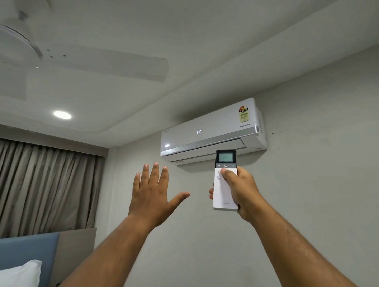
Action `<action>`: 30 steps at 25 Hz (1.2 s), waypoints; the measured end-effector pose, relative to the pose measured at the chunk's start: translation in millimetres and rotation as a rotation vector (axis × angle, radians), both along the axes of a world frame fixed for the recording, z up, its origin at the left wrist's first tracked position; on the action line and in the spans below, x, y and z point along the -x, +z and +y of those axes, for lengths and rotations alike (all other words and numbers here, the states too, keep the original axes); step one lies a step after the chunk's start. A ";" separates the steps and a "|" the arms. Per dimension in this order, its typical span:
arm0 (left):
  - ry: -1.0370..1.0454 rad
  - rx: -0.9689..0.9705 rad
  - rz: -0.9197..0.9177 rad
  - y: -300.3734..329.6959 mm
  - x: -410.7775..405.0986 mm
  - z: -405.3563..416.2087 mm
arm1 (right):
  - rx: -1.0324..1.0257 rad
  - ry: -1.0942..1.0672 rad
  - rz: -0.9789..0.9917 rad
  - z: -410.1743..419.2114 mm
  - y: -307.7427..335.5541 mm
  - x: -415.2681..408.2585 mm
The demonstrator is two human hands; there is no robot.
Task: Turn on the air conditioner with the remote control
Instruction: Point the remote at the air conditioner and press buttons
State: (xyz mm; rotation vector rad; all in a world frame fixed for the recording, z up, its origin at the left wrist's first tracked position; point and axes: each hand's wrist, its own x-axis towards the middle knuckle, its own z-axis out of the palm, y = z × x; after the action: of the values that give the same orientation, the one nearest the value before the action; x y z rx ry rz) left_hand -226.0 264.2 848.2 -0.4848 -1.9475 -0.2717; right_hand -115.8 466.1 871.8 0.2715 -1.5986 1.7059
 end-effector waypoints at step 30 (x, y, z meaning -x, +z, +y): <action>0.011 -0.035 -0.004 0.3 -0.3 -10.0 | -0.041 -0.035 -0.128 -11.6 -9.2 7.0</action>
State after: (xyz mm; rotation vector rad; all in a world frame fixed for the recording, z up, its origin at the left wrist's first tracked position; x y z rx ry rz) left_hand -225.7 254.2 848.5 -0.4503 -1.9455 -0.2991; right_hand -122.8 454.5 862.7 0.1563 -1.7229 1.6941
